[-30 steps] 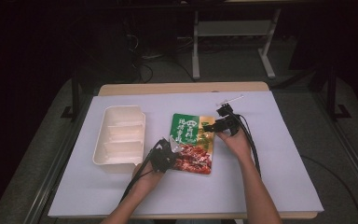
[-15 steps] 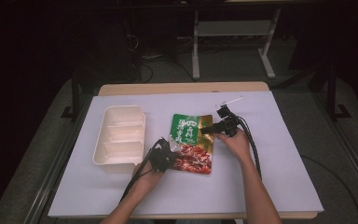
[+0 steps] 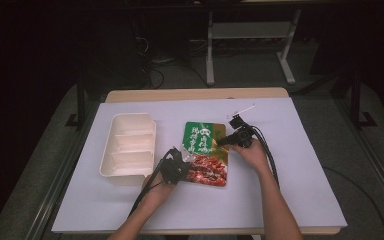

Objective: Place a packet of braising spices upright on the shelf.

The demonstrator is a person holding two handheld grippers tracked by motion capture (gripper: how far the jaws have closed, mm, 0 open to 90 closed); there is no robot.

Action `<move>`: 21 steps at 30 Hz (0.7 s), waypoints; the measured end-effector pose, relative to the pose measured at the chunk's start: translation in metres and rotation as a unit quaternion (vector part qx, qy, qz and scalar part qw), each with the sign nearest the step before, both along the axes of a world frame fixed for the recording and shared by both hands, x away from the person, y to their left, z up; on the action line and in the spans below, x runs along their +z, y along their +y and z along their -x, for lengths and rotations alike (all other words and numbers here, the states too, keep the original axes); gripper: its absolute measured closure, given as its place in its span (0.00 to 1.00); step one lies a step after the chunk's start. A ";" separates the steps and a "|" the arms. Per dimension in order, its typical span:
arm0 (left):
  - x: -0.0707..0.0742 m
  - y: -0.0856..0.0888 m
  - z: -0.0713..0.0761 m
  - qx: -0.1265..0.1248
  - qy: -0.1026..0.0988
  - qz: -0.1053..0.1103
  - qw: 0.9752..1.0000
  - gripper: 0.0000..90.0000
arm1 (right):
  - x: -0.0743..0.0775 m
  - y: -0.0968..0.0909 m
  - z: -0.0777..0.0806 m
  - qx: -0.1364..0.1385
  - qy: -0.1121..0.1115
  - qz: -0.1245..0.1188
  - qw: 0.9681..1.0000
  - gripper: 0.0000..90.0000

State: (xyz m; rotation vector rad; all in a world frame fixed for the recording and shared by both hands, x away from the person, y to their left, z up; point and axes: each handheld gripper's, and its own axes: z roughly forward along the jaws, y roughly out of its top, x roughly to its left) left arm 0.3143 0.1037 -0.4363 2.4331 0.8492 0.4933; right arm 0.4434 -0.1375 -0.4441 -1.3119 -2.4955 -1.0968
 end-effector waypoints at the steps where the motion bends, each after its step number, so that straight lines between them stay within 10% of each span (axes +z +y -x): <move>1: 0.000 0.000 0.000 0.000 -0.001 -0.001 1.000 1.00 | 0.000 0.000 0.000 0.000 0.000 0.000 1.000 0.92; 21: 0.003 0.013 -0.002 0.015 0.017 0.050 0.999 0.90 | 0.035 -0.007 0.019 0.011 -0.051 -0.011 0.999 0.99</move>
